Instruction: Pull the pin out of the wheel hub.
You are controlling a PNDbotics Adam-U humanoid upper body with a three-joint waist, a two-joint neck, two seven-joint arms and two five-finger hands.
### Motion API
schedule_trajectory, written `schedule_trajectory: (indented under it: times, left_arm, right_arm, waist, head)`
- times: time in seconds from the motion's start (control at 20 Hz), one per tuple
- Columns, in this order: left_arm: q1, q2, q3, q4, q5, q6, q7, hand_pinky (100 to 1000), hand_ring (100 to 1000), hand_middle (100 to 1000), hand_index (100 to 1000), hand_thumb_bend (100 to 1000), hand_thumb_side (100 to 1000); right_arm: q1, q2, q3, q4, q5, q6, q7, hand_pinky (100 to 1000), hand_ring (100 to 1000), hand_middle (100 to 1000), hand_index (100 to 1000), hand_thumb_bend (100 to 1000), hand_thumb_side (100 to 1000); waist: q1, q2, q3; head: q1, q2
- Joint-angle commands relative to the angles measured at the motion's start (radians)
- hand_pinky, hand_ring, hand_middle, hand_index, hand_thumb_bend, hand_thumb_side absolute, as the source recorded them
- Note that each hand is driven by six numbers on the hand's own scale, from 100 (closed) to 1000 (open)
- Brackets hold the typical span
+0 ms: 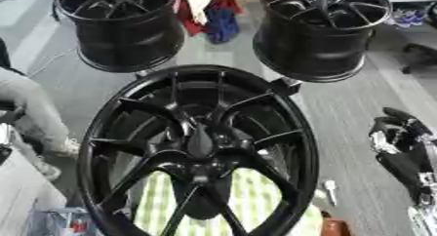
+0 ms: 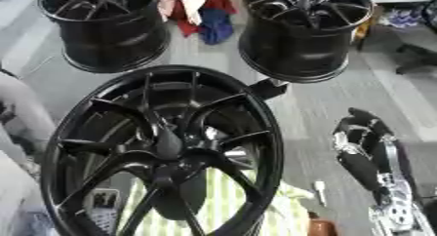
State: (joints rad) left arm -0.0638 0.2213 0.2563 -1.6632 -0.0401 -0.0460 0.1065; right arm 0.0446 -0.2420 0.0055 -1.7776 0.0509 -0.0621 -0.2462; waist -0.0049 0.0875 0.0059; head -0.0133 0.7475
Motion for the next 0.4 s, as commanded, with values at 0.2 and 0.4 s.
schedule_trajectory:
  times: [0.2, 0.4]
  left_arm:
    - [-0.020, -0.007, -0.001, -0.002, -0.008, 0.005, -0.014, 652, 690, 706, 788, 239, 353]
    - [-0.023, -0.014, -0.002, 0.000, -0.013, 0.005, -0.025, 651, 687, 702, 788, 239, 358]
  right_arm:
    - [-0.008, -0.011, -0.007, -0.010, -0.006, -0.003, 0.003, 691, 592, 657, 804, 100, 267]
    - [-0.009, -0.008, -0.005, -0.009, -0.007, -0.004, 0.006, 691, 592, 657, 804, 100, 266]
  waist:
    - [-0.002, -0.009, 0.000]
    - [-0.003, -0.009, 0.002]
  head:
    - [-0.002, -0.004]
    - [-0.002, -0.006]
